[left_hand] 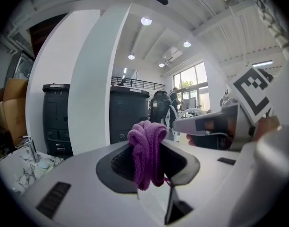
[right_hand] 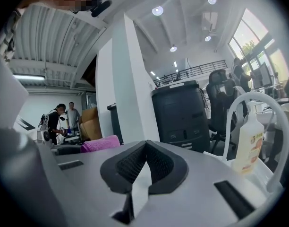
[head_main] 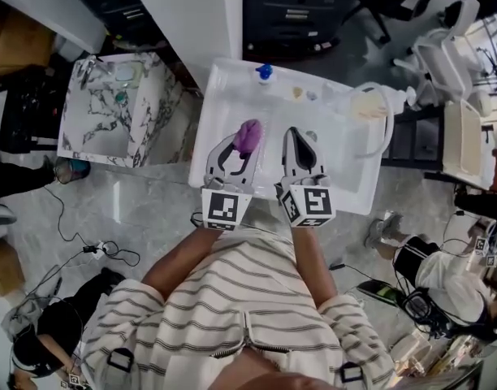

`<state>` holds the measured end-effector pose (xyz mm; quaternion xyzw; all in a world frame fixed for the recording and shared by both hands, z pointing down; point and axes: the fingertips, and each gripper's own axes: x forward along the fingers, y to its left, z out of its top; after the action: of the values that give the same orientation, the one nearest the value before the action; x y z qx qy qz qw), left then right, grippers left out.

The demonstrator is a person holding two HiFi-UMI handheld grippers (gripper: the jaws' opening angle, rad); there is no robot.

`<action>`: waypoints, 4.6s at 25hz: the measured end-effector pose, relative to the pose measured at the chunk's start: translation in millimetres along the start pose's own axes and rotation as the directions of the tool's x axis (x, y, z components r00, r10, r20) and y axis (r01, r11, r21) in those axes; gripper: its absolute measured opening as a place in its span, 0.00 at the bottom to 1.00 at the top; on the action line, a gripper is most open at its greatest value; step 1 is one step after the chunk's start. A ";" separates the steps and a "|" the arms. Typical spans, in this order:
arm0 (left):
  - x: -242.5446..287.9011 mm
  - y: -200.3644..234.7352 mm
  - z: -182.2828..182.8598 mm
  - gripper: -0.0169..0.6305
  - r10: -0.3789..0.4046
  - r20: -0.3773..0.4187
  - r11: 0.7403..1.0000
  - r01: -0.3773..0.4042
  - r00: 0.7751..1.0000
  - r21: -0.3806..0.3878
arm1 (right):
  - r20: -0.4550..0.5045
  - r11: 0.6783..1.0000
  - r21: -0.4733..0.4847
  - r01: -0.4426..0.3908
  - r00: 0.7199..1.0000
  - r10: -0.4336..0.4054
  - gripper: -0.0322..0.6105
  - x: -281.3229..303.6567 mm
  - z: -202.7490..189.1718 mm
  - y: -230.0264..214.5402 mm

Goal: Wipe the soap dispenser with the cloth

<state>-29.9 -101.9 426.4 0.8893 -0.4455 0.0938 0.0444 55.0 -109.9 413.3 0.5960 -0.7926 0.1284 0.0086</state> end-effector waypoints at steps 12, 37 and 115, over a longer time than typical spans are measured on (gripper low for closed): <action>44.5 26.0 -28.7 0.21 0.063 -0.038 0.998 -0.064 0.997 -0.025 | -0.045 0.998 -0.032 -0.058 0.997 0.057 0.05 62.7 -28.4 -22.9; 84.8 53.8 -71.1 0.21 0.111 -0.076 0.993 -0.114 0.991 -0.042 | -0.098 0.986 -0.084 -0.142 0.986 0.134 0.26 181.2 -111.1 -51.9; 6.2 -33.8 -4.2 0.22 -0.187 0.011 0.977 0.185 0.982 0.106 | -0.064 0.969 -0.158 -0.189 0.981 0.181 0.25 14.3 21.3 12.2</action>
<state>0.2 -85.8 431.9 0.9291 -0.3552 0.1029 0.0019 42.3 -124.8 392.8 0.5134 -0.8522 0.0778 0.0651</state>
